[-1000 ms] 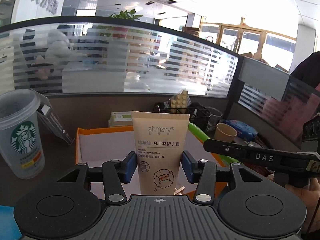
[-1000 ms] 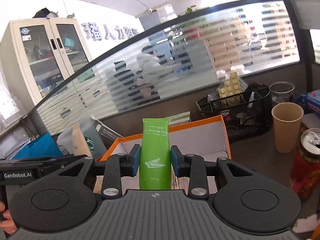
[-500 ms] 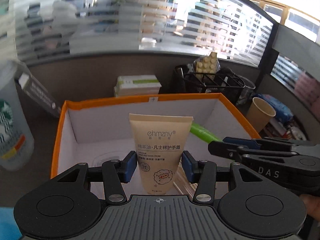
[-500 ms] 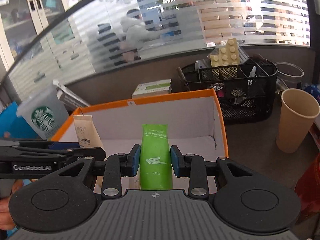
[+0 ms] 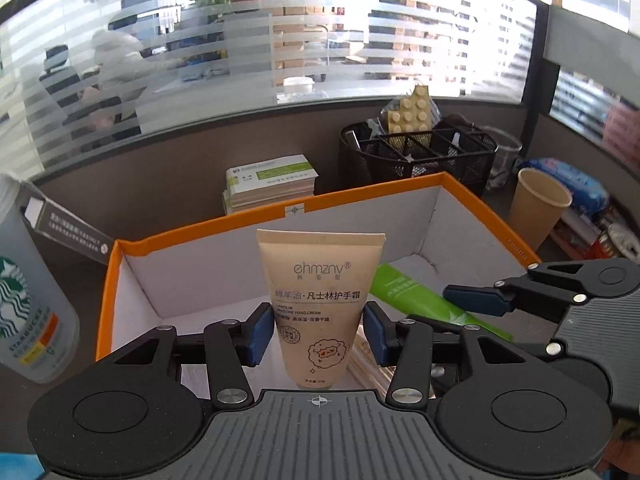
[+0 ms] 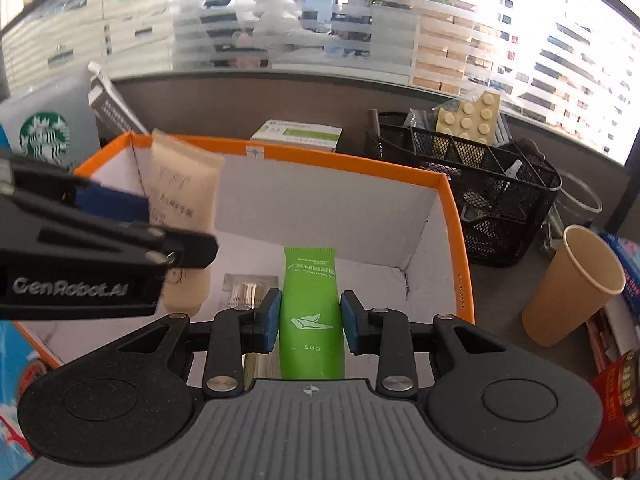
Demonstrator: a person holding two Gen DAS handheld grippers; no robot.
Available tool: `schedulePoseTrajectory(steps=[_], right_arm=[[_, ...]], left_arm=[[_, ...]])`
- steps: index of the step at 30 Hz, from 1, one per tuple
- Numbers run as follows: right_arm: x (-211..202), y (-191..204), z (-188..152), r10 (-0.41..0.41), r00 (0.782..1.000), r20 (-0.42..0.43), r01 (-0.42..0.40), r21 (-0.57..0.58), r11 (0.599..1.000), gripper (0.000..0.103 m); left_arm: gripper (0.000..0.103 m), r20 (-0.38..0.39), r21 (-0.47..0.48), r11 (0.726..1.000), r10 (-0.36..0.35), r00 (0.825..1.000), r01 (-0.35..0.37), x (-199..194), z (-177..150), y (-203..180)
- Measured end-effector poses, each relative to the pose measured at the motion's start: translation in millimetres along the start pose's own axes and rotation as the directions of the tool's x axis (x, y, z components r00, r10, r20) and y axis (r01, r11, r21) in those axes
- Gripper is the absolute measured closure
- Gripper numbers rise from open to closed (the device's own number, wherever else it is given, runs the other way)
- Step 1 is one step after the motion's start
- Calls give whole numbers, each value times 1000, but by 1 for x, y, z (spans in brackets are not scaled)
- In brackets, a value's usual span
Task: Organize rigid objects
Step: 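Carry the beige and green tubes over the orange box with both tools, then open both tools to drop the two tubes into the box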
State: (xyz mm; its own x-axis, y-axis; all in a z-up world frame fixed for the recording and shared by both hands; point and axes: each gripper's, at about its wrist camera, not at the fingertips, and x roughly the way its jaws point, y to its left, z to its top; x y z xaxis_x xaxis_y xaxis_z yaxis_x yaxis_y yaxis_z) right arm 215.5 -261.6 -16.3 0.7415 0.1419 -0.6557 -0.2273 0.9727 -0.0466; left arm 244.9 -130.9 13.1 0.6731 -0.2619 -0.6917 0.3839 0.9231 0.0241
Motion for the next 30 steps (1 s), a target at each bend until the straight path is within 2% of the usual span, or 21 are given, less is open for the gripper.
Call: schedulePoseTrajectory(steps=[3,6,12,17,22,23,25,26,28,30], right_arm=[[3,3,-2,-14,1000,-24,13,-41,999,73],[4,3,-2,-6,999,-44,4,-58,998,73],[11,3,-1,-1,997,-80,-5,-78,997,73],[16,3,-1,-5,996,-90,-3,-83,997,73],[13,3,-4,-3,997,-73,-3,-78,997,71],[9,3,-4,4,998,-62,-8,-71,997,66],[0,0,-4,52,998,-43,-54,-30,998,55],[-5,0,-3,65,997,-35,-66,-16,998,51],[-17,5,0,41,999,-11,-41,-37,998,47],[-31,9,1,23,1000,20,-22,-60,998,42]], left_arm=[[56,-26,19,1000,26,999,-25,7,5,-3],[56,-96,-16,1000,14,995,-15,23,7,2],[56,-95,41,998,49,994,-45,31,8,-8],[55,-134,15,998,59,989,-57,44,8,-4],[55,-96,5,1000,27,995,-26,33,10,-1],[54,-79,17,1000,26,997,-25,27,10,-2],[45,-50,26,999,25,998,-24,15,12,-3],[36,-37,22,1000,22,999,-21,8,13,-3],[32,3,18,1000,16,1000,-16,-10,15,-2],[22,47,9,1000,4,999,-5,-29,15,0]])
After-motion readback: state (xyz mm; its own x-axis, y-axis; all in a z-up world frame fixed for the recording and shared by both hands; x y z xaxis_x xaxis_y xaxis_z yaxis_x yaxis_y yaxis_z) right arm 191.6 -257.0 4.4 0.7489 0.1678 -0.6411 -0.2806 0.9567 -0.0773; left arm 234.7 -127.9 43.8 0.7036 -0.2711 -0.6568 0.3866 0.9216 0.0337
